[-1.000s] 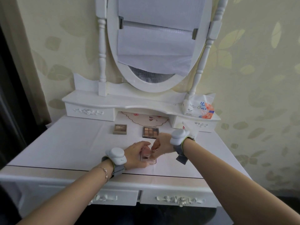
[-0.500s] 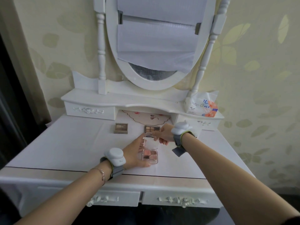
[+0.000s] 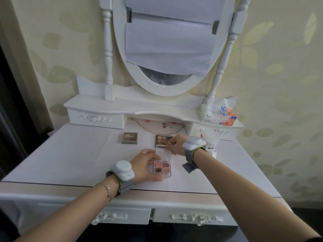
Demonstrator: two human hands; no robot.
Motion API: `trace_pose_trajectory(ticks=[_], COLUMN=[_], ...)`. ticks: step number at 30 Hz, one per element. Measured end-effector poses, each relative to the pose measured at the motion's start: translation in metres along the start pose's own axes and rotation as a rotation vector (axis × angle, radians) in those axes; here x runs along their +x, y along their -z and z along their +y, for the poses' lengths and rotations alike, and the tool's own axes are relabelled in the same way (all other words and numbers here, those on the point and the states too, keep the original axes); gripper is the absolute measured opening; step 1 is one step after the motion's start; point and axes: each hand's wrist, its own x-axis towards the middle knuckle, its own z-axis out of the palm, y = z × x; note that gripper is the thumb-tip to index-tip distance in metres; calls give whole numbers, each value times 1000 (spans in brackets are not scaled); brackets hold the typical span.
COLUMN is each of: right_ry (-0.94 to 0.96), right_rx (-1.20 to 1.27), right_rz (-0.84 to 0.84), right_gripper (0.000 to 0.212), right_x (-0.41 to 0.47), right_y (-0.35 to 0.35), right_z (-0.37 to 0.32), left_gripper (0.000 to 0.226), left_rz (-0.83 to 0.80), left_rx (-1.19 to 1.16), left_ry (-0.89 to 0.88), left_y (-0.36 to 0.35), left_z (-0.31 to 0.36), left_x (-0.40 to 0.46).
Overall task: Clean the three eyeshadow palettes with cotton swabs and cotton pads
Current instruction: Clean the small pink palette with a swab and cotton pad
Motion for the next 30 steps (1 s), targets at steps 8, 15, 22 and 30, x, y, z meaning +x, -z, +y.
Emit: trace_pose_trajectory(ticks=[8,15,22,30], right_ry=[-23,-49,-36,9], right_rx=[936,1254,1285,1008], right_rz=[28,-139,-152,-97], right_gripper=[23,15,12,9], right_x=[-15,-37,-50,-54], right_y=[8,2,-2,-17], right_z=[18,33,39,41], left_gripper=[99,100,98,102], left_rz=[29,43,58,28], left_rx=[99,127,130,133], left_ry=[23,31,22,28], left_y=[-2,0,0,3], left_z=[-2,3,2,1], left_x=[0,-2,-3,-3])
